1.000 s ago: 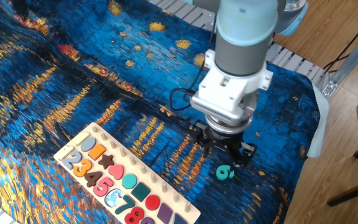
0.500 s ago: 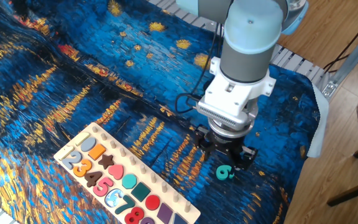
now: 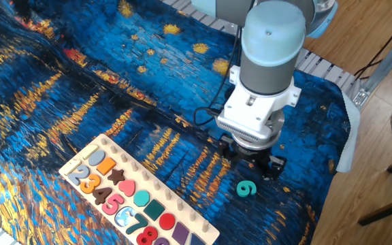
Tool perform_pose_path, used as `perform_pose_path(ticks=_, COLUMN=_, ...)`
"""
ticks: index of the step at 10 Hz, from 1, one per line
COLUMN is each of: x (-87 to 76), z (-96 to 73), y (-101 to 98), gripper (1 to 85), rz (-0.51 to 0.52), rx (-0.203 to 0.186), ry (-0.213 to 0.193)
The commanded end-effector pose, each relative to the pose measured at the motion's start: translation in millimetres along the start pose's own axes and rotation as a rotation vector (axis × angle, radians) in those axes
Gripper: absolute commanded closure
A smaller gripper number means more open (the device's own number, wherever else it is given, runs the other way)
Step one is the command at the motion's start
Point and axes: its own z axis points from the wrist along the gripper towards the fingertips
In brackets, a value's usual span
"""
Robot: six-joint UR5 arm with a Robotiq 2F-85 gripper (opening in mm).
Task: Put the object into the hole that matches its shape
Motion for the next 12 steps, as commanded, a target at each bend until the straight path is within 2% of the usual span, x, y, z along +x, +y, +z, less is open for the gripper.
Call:
perform_pose_path(ticks=1, x=2.6, z=7.3, y=8.1, gripper=22.3, rz=0.033, rx=-0.008, ry=0.03)
perform_pose_path(ticks=3, x=-7.3, z=23.1, y=17.8, gripper=22.3, rz=0.044, rx=-0.016, ry=0.023)
perform_pose_path(ticks=7, x=-12.0, z=52.5, y=3.6, gripper=22.3, rz=0.027, rx=0.01, ry=0.011)
perform_pose_path(ticks=12, x=-12.8, z=70.9, y=-0.4, gripper=22.3, rz=0.037, rx=0.023, ry=0.0)
